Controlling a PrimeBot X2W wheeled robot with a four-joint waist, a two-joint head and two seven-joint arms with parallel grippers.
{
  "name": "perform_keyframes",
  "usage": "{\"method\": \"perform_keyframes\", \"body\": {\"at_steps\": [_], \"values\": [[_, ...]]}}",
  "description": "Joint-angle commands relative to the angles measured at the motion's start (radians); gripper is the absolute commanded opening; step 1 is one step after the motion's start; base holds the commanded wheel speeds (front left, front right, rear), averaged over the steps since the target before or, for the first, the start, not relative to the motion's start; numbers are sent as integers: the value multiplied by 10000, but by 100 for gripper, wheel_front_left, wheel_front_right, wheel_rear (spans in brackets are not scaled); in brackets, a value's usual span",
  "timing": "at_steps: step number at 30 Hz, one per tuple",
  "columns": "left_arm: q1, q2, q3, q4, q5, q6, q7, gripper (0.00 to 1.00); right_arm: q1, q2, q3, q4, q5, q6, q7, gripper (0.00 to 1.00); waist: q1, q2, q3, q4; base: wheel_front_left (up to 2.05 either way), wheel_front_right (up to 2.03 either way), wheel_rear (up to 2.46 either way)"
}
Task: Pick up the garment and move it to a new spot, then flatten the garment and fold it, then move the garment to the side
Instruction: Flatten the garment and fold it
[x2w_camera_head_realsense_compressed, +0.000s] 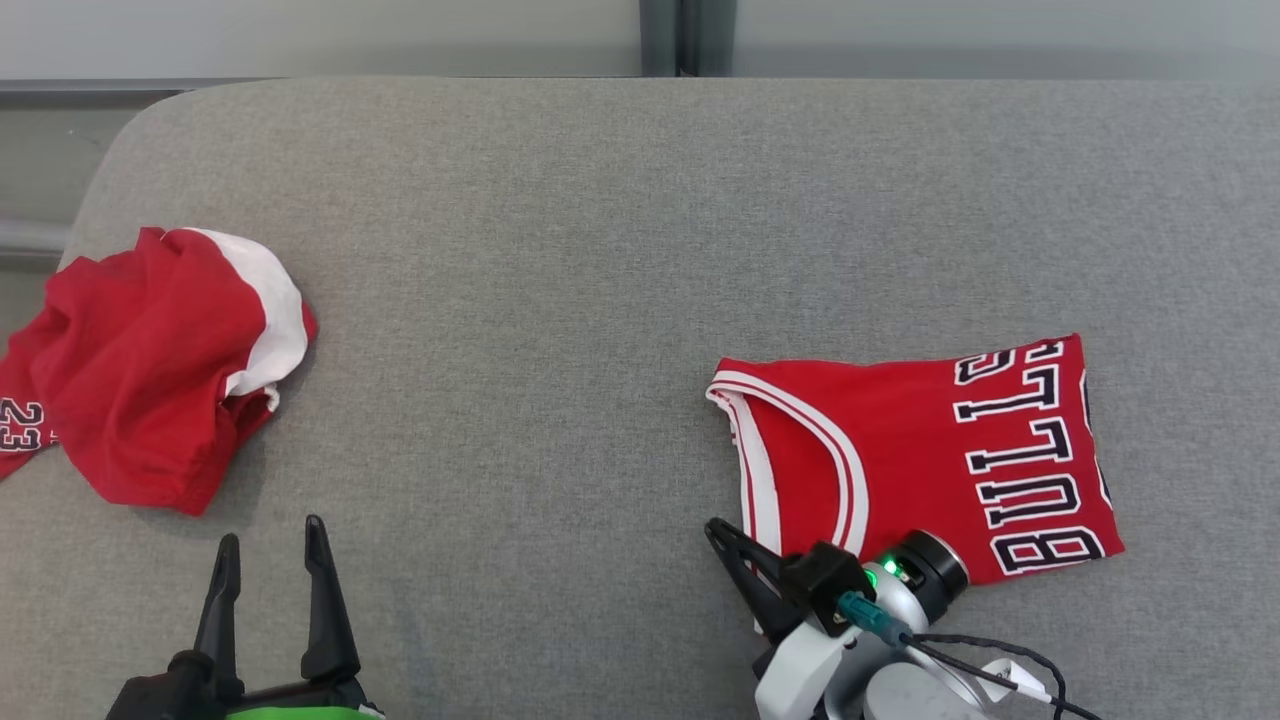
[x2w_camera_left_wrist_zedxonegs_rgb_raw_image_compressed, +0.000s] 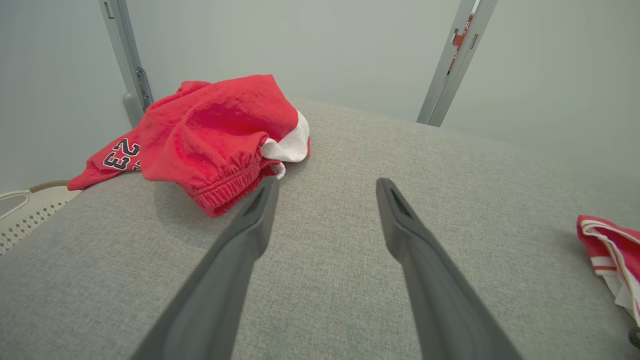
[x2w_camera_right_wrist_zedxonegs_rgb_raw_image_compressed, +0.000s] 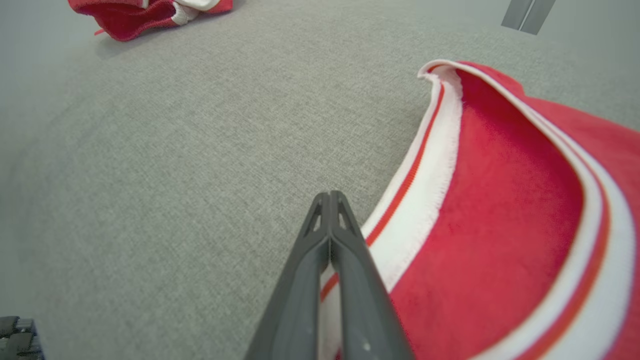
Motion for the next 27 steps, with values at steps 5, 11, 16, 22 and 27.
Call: {"method": "perform_keyframes", "body": {"at_steps": [5, 11, 16, 22, 27], "values": [[9, 13, 203, -112, -73, 62, -31, 100, 36, -99, -383, -1499, 337, 0, -29, 23, 0, 0, -98, -516, 0, 0, 0], [81, 13, 387, -303, -98, 39, -31, 100, 1019, -539, -2337, -4056, 115, 1, -28, 100, 0, 0, -290, -1199, 0, 0, 0], [176, 13, 495, -258, 82, 2, -31, 100, 2108, -930, -4116, -5454, 205, 0, -28, 100, 0, 0, -590, -1656, 0, 0, 0], [396, 13, 632, 135, 453, -142, -31, 100, 3082, -1206, -5637, -5277, 293, 0, -28, 100, 0, 0, -1025, -1794, 0, 0, 0], [773, 14, 671, 479, 609, -350, -31, 100, 3541, -1207, -6076, -4759, 477, 0, -29, 100, 0, 0, -1467, -1759, 0, 0, 0]]}}
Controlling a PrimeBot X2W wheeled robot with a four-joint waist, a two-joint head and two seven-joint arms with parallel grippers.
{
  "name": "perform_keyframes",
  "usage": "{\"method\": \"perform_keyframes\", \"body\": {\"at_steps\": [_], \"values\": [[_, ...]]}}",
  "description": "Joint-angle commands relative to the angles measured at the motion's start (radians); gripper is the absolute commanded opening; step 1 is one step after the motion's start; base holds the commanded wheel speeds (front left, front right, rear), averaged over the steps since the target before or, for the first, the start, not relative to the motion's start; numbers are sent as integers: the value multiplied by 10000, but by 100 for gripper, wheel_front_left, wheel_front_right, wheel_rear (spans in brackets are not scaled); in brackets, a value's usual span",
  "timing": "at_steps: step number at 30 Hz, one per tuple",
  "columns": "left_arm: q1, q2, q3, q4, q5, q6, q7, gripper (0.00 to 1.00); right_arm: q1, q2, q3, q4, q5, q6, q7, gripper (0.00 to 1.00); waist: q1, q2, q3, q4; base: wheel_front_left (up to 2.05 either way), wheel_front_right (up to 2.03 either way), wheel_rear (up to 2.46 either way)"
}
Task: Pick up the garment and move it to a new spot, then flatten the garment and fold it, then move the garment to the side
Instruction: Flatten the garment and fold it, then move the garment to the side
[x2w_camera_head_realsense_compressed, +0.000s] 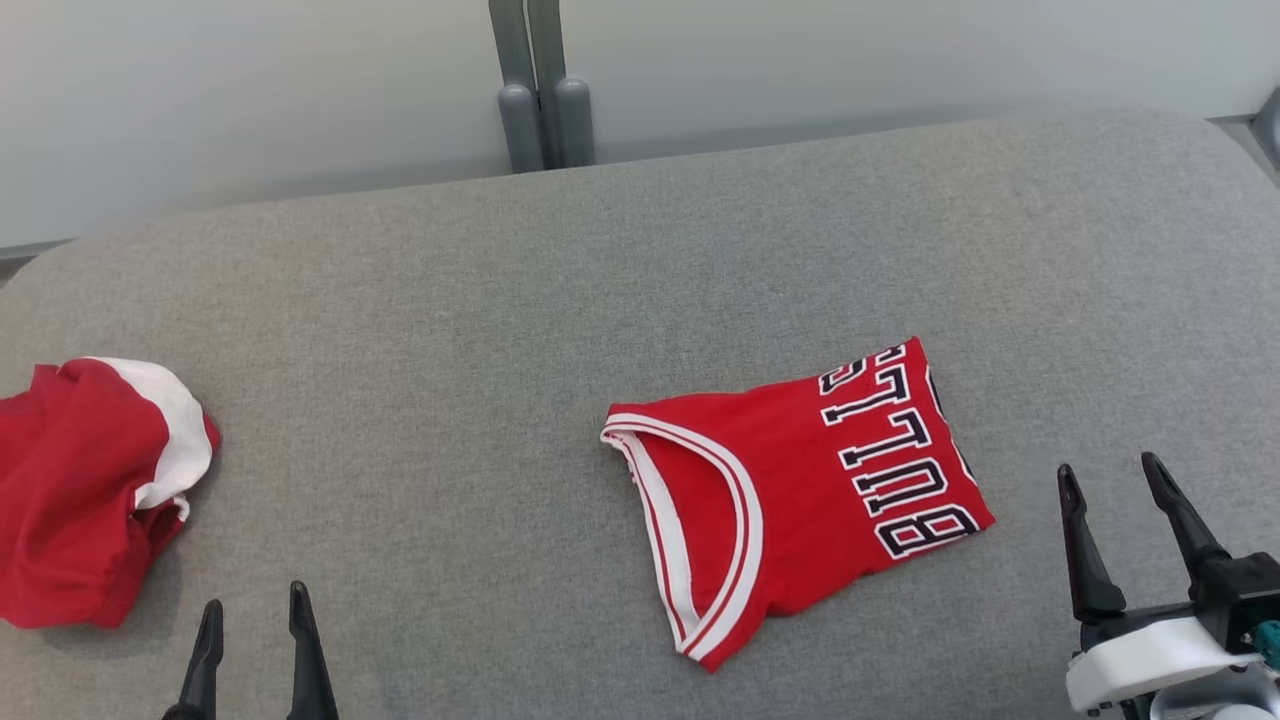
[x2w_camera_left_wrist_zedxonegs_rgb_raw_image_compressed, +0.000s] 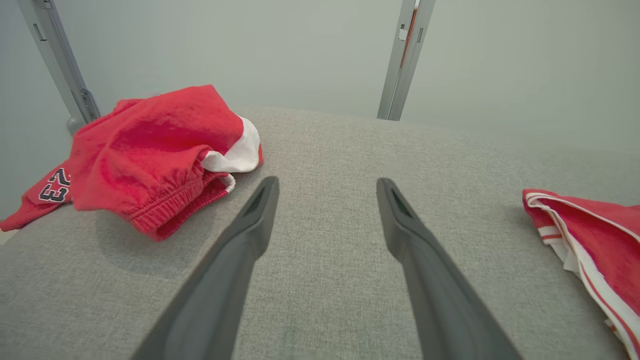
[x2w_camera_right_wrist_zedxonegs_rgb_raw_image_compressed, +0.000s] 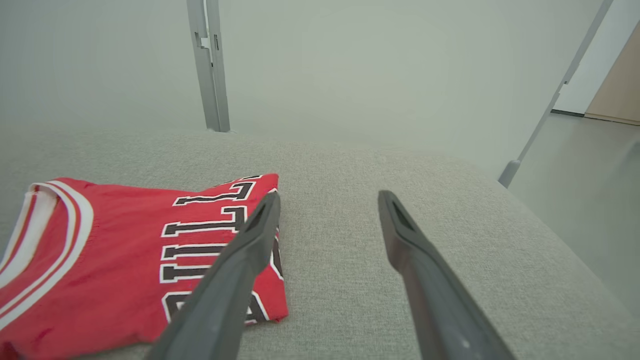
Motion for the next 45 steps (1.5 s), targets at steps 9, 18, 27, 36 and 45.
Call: {"method": "perform_keyframes", "body": {"at_steps": [9, 18, 27, 36, 45], "values": [[299, 16, 87, 58, 14, -131, -31, 100, 255, 121, -16, 204, 208, -2, -28, 100, 0, 0, -495, 108, 0, 0, 0], [336, 16, -12, 106, -35, -163, -31, 100, 154, 112, 30, 202, 389, -2, -29, 100, 0, 0, -435, 75, 0, 0, 0], [-215, 16, -146, 103, 121, -397, -31, 100, -2134, -842, 1926, 3207, 2139, -2, 374, 100, 0, 0, 303, 211, 0, 0, 0], [-495, 16, -198, 183, 48, -424, -31, 100, -4311, -1993, 4503, 5398, 3701, -2, 1821, 100, 0, 0, 759, 746, 0, 0, 0], [-778, 16, -244, 24, -10, -417, -31, 100, -5530, -2080, 5820, 6746, 5549, -8, 2481, 0, 0, 0, 1255, 871, 0, 0, 0]]}}
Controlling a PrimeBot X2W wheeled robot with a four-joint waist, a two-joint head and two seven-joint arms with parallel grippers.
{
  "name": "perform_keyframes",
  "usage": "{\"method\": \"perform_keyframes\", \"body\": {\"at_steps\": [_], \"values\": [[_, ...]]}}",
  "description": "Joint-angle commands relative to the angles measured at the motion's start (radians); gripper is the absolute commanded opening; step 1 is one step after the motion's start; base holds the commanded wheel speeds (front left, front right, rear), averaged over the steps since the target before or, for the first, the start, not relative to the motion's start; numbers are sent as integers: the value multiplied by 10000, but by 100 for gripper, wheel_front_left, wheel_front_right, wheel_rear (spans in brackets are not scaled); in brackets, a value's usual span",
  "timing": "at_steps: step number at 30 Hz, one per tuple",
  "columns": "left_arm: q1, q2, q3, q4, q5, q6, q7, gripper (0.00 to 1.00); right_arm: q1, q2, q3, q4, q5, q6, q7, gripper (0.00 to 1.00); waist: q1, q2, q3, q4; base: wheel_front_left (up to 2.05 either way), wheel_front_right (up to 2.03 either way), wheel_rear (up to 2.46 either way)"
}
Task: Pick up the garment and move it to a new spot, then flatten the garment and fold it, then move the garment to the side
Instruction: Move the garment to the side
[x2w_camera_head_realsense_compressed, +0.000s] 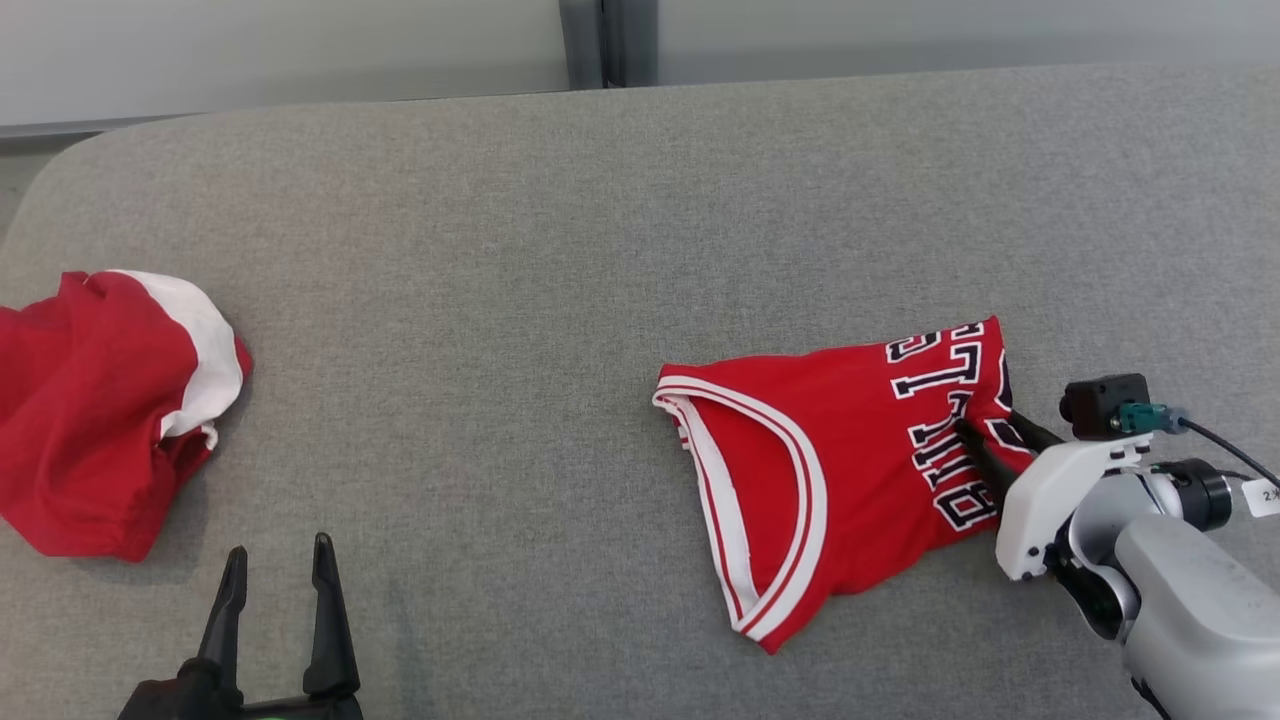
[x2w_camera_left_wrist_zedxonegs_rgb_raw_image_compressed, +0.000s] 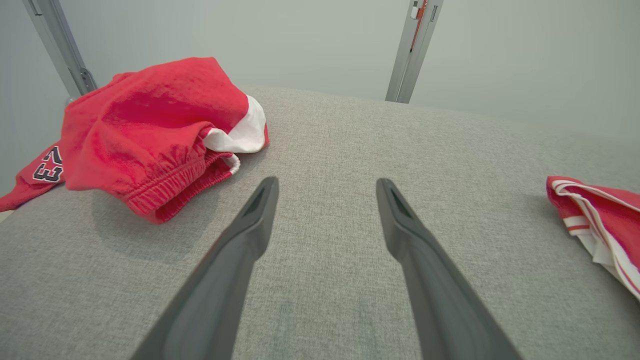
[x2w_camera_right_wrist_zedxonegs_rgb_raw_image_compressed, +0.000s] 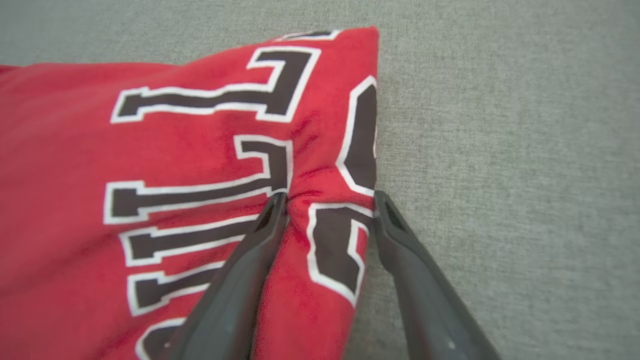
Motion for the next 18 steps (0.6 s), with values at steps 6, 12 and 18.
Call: {"method": "perform_keyframes", "body": {"at_steps": [6, 12, 18], "values": [[-452, 16, 149, -321, 133, -169, -31, 100, -1108, -746, 81, 205, 892, -30, -327, 0, 0, 0, 990, -473, 0, 0, 0], [-1000, 16, 296, -781, 625, -508, -31, 100, -2822, -1730, -313, 927, 562, -16, -708, 0, 0, 0, 2482, -1161, 0, 0, 0], [-1412, 19, 538, -1468, 1053, -770, -30, 100, -4385, -3170, -1685, 2609, -55, -15, -1075, 0, 0, 0, 3787, -1266, 0, 0, 0]]}}
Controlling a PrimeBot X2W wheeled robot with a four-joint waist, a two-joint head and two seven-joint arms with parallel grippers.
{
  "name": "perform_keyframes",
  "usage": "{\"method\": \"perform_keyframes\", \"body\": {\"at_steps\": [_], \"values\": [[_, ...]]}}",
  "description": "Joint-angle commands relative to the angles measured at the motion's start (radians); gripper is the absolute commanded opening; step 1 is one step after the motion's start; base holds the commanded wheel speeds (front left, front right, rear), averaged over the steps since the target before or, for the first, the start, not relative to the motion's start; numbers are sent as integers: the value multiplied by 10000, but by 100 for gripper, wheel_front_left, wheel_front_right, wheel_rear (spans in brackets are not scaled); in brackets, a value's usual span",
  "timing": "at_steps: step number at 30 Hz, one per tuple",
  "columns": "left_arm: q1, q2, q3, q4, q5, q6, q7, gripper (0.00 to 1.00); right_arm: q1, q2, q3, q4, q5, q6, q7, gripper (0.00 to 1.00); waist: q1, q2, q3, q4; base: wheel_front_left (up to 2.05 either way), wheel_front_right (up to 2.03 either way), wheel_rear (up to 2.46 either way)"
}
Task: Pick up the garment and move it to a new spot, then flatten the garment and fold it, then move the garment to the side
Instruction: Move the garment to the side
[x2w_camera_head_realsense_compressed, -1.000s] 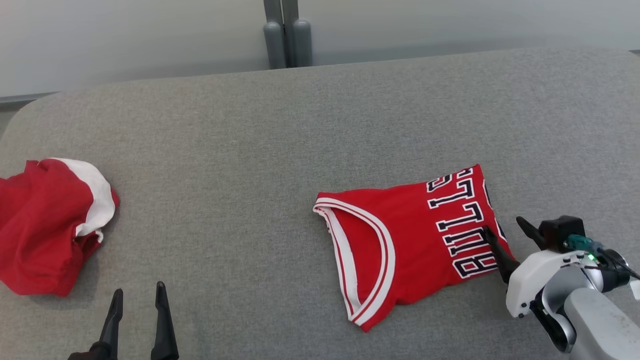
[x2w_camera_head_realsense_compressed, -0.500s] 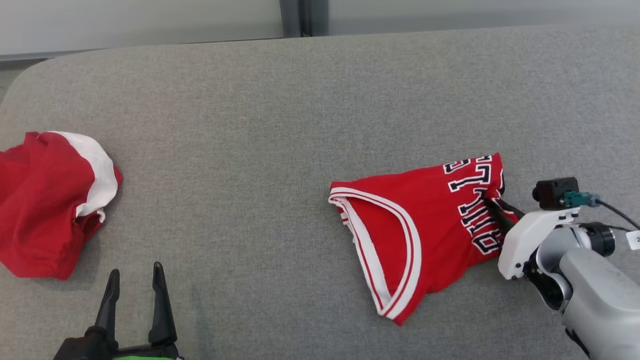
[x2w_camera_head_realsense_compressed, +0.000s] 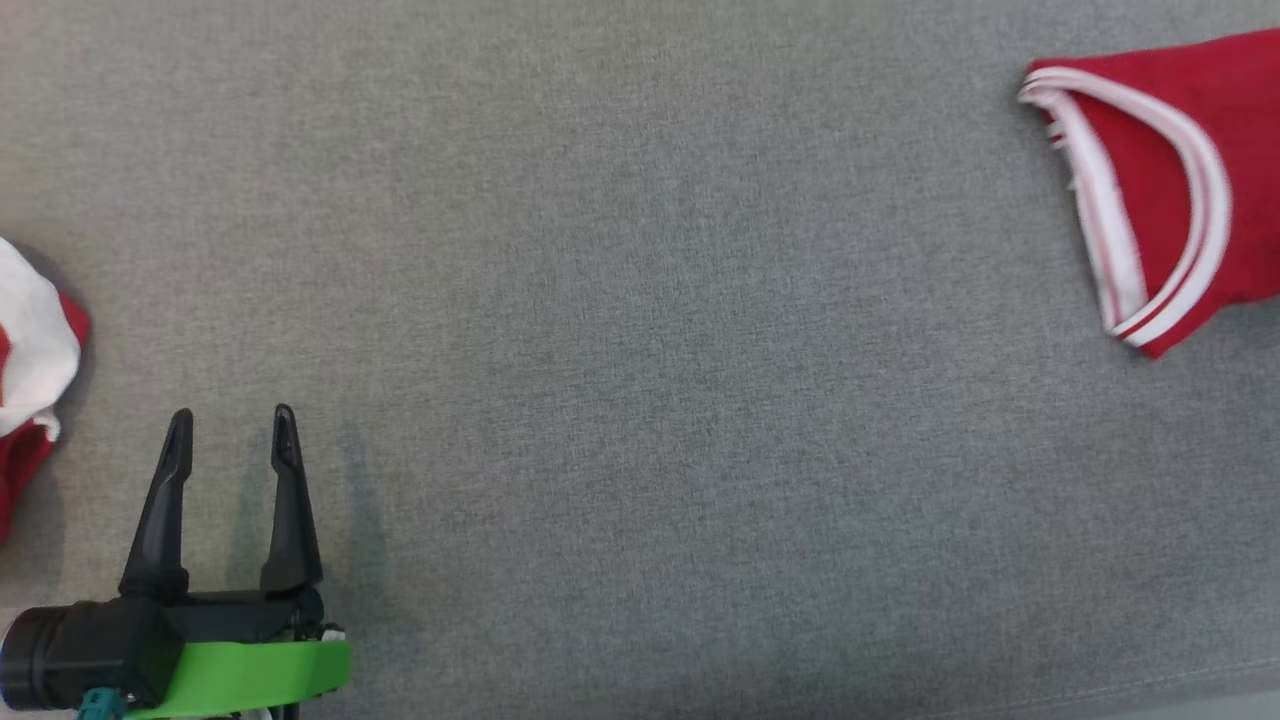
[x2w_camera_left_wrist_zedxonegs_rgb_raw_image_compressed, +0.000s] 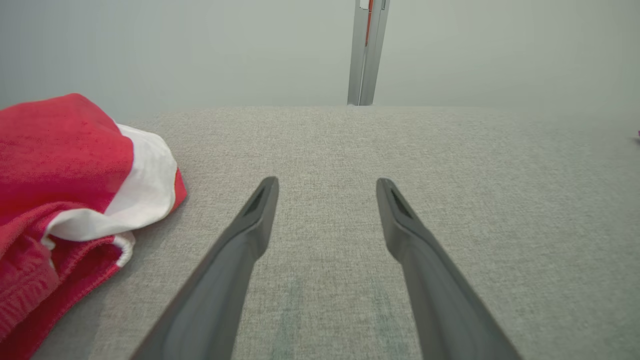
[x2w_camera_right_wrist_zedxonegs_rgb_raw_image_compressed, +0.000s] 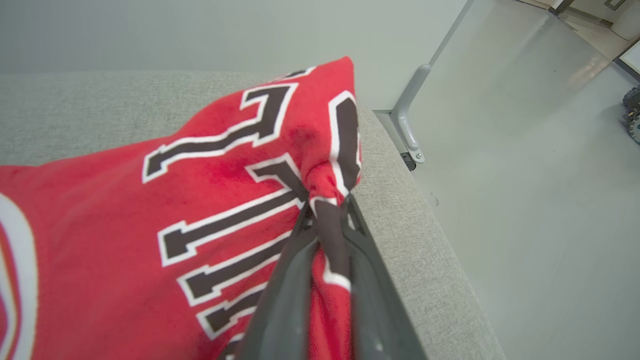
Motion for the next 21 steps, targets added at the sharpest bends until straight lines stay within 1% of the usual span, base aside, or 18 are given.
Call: {"method": "perform_keyframes", "body": {"at_steps": [1, 3, 7, 11, 12, 13, 16, 19, 20, 21], "values": [[-171, 23, 163, -151, 68, -66, -29, 100, -452, -216, -351, 395, -158, -13, -163, 0, -1, -1, 1431, -468, 0, 0, 0], [-69, 28, 323, -278, 165, -101, -28, 100, -965, -493, -864, 1107, -452, -13, -339, 0, -1, -1, 1662, -481, 0, 0, 0], [174, 34, 646, -519, 173, -161, -28, 100, -1823, -609, -1382, 2272, -1104, -13, -552, 0, -1, -1, 1848, -495, 0, 0, 0], [235, 29, 795, -607, 120, -187, -29, 100, -2375, -805, -1806, 2874, -1704, -14, -835, 0, -1, -1, 1836, -453, 0, 0, 0], [243, 28, 805, -602, 116, -194, -29, 100, -2431, -892, -1899, 2957, -1972, -13, -936, 58, -1, -1, 1807, -451, 0, 0, 0], [248, 27, 800, -599, 97, -203, -29, 100, -2458, -900, -1989, 3030, -2257, -14, -989, 100, -1, -1, 1761, -450, 0, 0, 0], [260, 25, 760, -554, -8, -211, -29, 100, -2520, -840, -2325, 3084, -3046, -13, -1153, 100, -1, -1, 1559, -504, 0, 0, 0], [238, 24, 682, -440, -211, -194, -29, 100, -2582, -763, -2690, 3032, -3946, -13, -1320, 100, -1, -1, 1119, -562, 0, 0, 0], [223, 24, 646, -381, -257, -164, -29, 100, -2615, -673, -2881, 2644, -4174, -13, -1348, 100, -1, -1, 943, -571, 0, 0, 0], [215, 22, 626, -314, -307, -104, -29, 100, -2498, -491, -3265, 1913, -4388, -13, -1359, 100, -1, -1, 720, -600, 0, 0, 0]]}}
